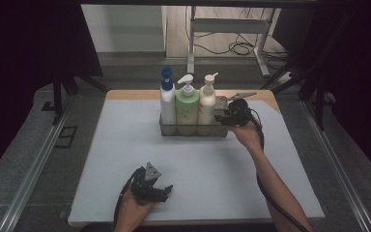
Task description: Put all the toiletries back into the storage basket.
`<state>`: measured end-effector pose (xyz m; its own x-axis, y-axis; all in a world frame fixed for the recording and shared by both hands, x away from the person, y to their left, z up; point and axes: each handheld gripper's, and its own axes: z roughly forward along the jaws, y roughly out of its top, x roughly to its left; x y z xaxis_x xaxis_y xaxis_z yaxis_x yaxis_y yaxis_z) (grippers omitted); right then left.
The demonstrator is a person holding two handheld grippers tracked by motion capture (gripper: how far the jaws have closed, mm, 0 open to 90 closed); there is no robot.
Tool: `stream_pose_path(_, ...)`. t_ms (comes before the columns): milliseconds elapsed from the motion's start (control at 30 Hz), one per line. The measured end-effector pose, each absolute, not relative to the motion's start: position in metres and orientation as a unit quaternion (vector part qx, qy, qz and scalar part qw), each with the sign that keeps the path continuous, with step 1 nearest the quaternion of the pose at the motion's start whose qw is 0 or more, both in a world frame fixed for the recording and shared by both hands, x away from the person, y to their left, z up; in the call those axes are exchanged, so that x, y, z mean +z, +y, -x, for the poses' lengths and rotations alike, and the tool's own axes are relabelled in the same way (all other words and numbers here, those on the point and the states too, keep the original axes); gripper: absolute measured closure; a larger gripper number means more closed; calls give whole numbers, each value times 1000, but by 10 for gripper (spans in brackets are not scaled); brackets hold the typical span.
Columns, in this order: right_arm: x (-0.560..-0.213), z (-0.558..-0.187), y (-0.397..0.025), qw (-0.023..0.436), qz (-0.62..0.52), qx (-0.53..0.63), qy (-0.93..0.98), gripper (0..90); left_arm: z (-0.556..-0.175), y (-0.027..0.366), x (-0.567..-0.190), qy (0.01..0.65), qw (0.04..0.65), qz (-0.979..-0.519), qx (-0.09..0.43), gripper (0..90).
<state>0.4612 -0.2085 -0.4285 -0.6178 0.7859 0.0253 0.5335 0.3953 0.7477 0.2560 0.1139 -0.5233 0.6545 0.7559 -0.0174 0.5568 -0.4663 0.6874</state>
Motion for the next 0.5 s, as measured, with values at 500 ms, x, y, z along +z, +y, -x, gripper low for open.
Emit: stream_pose_path(500, -411, -427, -217, 175, -374, 380, 828, 290, -256, 114, -523, 390, 341, -843, 147, 131)
